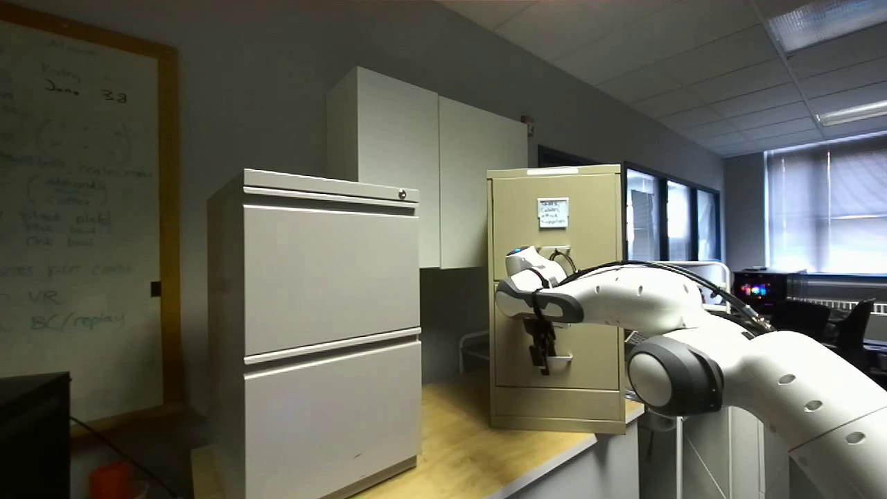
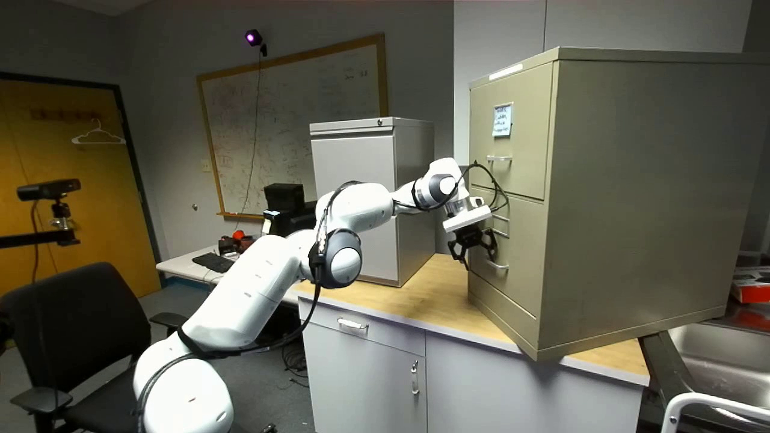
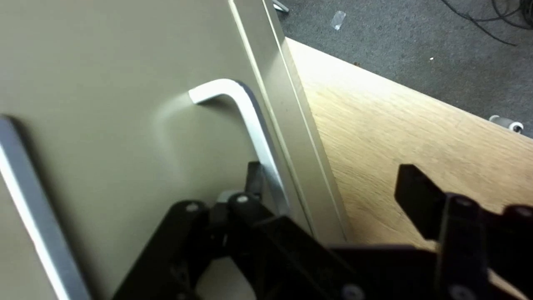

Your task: Open the lower drawer of the file cabinet on the right

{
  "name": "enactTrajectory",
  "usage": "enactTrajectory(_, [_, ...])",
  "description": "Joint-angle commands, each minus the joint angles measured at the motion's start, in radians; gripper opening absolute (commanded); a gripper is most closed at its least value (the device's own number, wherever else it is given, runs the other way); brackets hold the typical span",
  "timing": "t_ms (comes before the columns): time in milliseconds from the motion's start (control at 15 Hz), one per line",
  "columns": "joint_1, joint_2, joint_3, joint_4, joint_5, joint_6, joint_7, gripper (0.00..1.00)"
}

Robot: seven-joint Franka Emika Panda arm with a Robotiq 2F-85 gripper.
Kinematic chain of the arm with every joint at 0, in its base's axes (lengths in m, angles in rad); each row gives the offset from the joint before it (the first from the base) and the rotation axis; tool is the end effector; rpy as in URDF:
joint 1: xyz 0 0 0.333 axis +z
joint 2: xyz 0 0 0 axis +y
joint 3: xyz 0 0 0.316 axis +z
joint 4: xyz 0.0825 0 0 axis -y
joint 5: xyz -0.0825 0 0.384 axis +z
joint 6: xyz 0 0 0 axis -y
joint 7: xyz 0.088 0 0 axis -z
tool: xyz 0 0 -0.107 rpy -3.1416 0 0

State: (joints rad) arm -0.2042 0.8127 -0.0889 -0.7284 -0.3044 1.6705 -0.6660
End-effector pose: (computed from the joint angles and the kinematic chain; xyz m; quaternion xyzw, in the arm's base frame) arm 0.7364 -0.2196 0.4970 0.9599 0.2023 -0.0245 0.1928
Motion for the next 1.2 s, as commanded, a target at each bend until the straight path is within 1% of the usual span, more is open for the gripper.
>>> enactTrajectory(0, [-0.027, 0.086, 0.056, 0.055, 0.073, 0.008, -0.060, 0.51])
enactTrajectory(67, [-0.029, 0.086, 0.056, 0.063, 0.071, 0.011, -0.065, 0.42])
enactTrajectory(200, [-0.031, 0.086, 0.058, 0.076, 0.066, 0.019, -0.073, 0.29])
enactTrajectory(267, [-0.029, 0.085, 0.057, 0.077, 0.063, 0.019, -0.075, 0.28])
enactTrajectory(400, [-0.028, 0.083, 0.057, 0.080, 0.059, 0.024, -0.077, 0.24])
enactTrajectory(667, [-0.026, 0.085, 0.062, 0.086, 0.069, 0.014, -0.063, 0.21])
enactTrajectory(933, [-0.018, 0.076, 0.051, 0.075, 0.055, 0.035, -0.024, 0.21])
enactTrajectory(1133, [-0.010, 0.048, 0.049, 0.048, 0.050, 0.020, -0.010, 0.21])
